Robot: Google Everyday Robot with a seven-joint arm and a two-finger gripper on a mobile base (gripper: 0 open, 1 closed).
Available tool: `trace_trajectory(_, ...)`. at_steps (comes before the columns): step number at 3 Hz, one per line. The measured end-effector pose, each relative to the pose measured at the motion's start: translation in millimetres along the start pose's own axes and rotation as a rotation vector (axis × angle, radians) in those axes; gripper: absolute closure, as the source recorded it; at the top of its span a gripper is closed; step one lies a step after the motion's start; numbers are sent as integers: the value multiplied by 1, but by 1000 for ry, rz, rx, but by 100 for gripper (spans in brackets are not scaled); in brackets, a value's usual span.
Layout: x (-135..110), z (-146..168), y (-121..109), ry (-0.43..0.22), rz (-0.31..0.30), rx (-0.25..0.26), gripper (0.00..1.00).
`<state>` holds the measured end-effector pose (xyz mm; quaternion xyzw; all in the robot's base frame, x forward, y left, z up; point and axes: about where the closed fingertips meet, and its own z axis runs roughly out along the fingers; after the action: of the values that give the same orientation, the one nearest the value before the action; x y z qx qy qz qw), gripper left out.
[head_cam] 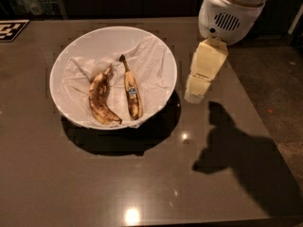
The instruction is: Pick banana from white bowl
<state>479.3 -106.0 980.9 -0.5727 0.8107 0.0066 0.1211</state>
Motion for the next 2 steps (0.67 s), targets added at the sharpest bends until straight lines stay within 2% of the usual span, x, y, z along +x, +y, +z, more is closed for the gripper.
trace_trajectory(1,-7,12,-12,42,79,44,0)
trace_trajectory(2,-17,19,-18,88,203,77,0)
